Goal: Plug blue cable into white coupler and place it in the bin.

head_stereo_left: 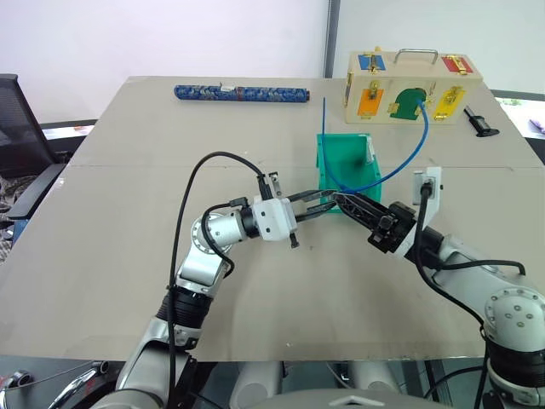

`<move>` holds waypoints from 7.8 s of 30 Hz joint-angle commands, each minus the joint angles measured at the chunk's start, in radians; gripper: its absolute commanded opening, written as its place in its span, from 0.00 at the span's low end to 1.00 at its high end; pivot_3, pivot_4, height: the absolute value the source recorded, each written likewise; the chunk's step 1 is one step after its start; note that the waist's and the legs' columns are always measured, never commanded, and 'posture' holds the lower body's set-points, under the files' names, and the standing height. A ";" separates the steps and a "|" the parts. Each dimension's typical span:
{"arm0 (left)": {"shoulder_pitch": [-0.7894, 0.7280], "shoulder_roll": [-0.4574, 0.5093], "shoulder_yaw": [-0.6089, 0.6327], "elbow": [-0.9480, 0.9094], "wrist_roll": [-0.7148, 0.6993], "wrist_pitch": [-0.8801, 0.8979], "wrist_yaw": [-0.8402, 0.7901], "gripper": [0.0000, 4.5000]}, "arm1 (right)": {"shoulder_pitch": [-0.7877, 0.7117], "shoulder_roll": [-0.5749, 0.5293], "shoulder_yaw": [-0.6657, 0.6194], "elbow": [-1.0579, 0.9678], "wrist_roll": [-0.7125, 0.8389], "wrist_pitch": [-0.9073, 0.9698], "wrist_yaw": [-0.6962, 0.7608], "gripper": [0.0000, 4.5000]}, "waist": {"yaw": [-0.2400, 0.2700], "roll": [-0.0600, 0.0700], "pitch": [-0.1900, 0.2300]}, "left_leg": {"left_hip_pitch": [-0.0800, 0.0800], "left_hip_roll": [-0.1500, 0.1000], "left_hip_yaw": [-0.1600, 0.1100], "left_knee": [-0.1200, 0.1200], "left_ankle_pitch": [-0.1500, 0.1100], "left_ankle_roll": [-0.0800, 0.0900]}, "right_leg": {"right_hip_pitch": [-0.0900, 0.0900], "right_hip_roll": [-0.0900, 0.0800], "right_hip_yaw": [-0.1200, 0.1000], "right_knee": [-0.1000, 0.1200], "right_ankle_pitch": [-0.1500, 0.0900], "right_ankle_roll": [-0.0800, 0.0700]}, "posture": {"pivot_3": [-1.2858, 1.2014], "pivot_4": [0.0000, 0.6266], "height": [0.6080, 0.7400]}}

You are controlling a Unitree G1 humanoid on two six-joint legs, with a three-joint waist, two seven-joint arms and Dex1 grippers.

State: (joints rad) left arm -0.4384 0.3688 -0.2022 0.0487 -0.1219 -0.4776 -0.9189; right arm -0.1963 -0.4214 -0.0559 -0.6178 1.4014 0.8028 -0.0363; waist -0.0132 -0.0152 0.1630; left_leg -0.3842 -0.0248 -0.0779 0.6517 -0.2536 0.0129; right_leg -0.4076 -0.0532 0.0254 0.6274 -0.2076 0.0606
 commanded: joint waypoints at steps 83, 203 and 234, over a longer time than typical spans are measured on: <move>-0.058 0.083 -0.010 0.204 -0.075 0.466 -0.372 0.09 | 0.104 -0.226 0.007 -0.116 -0.329 -0.081 0.218 0.00 | 0.001 0.001 0.001 | -0.004 0.000 -0.002 0.000 0.000 0.000 | -0.003 -0.001 0.000 -0.001 0.000 0.000 | 0.52 0.24 0.99; -0.873 -0.222 0.145 0.753 -0.175 1.335 0.154 0.09 | 0.375 0.005 -0.119 -0.148 -1.240 -0.436 0.496 0.99 | -0.004 0.001 -0.012 | -0.007 -0.006 -0.008 0.001 0.000 0.000 | -0.004 -0.001 -0.007 0.000 -0.003 0.006 | 0.52 0.24 0.99; 0.168 0.122 0.376 -0.450 -0.334 1.192 0.051 0.98 | 0.445 -0.182 -0.328 0.067 -1.033 -0.508 0.740 1.00 | 0.009 0.002 -0.003 | -0.001 0.000 -0.002 -0.002 0.000 -0.001 | -0.003 -0.002 0.005 0.001 -0.001 0.001 | 0.52 0.24 0.99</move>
State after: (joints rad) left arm -0.3106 0.4620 0.1213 -0.3104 -0.4197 0.7536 -0.8467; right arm 0.2306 -0.5840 -0.3303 -0.5523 0.3361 0.3250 0.6626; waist -0.0039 -0.0130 0.1598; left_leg -0.3847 -0.0252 -0.0795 0.6503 -0.2534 0.0124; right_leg -0.4105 -0.0552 0.0300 0.6283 -0.2085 0.0614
